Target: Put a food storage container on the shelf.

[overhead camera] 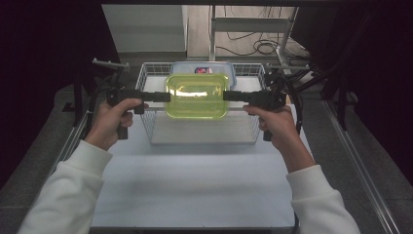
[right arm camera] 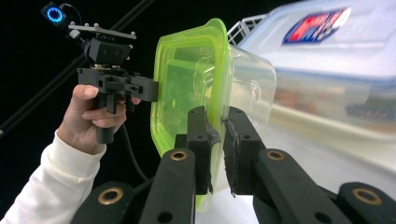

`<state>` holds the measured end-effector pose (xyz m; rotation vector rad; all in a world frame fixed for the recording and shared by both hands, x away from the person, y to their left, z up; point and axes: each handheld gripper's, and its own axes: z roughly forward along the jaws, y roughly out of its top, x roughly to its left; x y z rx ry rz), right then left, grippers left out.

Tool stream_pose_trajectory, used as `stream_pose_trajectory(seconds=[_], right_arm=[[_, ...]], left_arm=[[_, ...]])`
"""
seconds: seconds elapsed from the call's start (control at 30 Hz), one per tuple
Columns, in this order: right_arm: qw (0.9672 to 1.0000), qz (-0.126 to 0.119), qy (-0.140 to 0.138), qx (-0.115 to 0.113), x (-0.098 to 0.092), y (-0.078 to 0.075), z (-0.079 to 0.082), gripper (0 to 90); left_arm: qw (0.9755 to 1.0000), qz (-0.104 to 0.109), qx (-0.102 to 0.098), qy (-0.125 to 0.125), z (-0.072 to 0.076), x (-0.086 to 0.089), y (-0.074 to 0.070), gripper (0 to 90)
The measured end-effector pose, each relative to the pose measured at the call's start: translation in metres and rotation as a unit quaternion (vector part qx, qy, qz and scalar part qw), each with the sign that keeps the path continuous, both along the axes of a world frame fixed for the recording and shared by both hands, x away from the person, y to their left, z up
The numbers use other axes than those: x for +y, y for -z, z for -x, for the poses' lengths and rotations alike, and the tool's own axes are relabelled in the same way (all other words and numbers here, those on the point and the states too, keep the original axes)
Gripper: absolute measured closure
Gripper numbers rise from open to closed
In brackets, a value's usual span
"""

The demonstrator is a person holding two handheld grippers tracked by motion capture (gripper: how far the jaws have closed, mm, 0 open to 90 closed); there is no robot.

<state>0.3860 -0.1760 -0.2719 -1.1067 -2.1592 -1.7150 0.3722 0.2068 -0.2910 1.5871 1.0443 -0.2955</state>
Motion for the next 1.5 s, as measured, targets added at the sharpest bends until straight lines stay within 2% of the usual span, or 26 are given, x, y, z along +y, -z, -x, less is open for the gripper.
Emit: stream_pose_trajectory(seconds=[0.17,0.33,0.53,0.63,0.7,0.83,0.9,0.97,1.0,1.1,1.17,1.33,1.47,1.5], right_arm=[[1.0000,-0.007,0.001,0.002,-0.001,-0.014,-0.021,81.0],[0.9999,-0.016,-0.001,0.004,-0.001,-0.023,-0.044,81.1],[0.9993,-0.024,0.012,0.025,0.001,-0.022,-0.082,81.1],[0.9987,-0.026,0.022,0.039,0.000,-0.018,-0.100,81.3],[0.9981,-0.030,0.026,0.046,-0.001,-0.015,-0.109,81.4],[0.9964,-0.045,0.030,0.066,-0.002,-0.008,-0.123,80.6],[0.9962,-0.045,0.033,0.068,-0.001,-0.008,-0.127,79.6],[0.9952,-0.048,0.040,0.075,0.000,-0.005,-0.130,78.2],[0.9945,-0.049,0.044,0.082,0.000,-0.004,-0.131,77.2],[0.9927,-0.040,0.060,0.096,0.002,0.000,-0.136,72.9],[0.9917,-0.045,0.065,0.102,0.003,0.002,-0.138,72.4],[0.9905,-0.054,0.069,0.106,0.003,0.004,-0.139,70.9],[0.9915,-0.041,0.072,0.100,0.005,0.005,-0.139,64.6],[0.9918,-0.035,0.075,0.098,0.006,0.005,-0.139,60.7]], left_arm=[[1.0000,-0.003,0.002,0.003,-0.019,0.000,-0.015,81.4],[0.9999,-0.010,0.000,-0.001,-0.046,0.001,-0.029,81.4],[0.9997,-0.007,0.023,-0.010,-0.086,0.002,-0.027,81.3],[0.9993,-0.007,0.033,-0.015,-0.099,-0.001,-0.024,81.3],[0.9992,-0.009,0.035,-0.015,-0.104,-0.003,-0.022,81.3],[0.9985,0.012,0.047,-0.024,-0.112,0.000,-0.019,81.1],[0.9979,0.023,0.057,-0.023,-0.116,0.001,-0.017,81.0],[0.9968,0.037,0.068,-0.022,-0.119,0.002,-0.014,80.4],[0.9958,0.039,0.080,-0.019,-0.122,0.001,-0.012,79.7],[0.9933,0.057,0.099,-0.020,-0.127,0.001,-0.006,76.7],[0.9929,0.062,0.098,-0.027,-0.129,0.001,-0.005,76.1],[0.9941,0.058,0.084,-0.036,-0.130,-0.001,-0.003,73.9],[0.9956,0.046,0.070,-0.043,-0.130,-0.004,-0.003,69.0],[0.9962,0.043,0.059,-0.047,-0.129,-0.003,-0.003,64.0]])
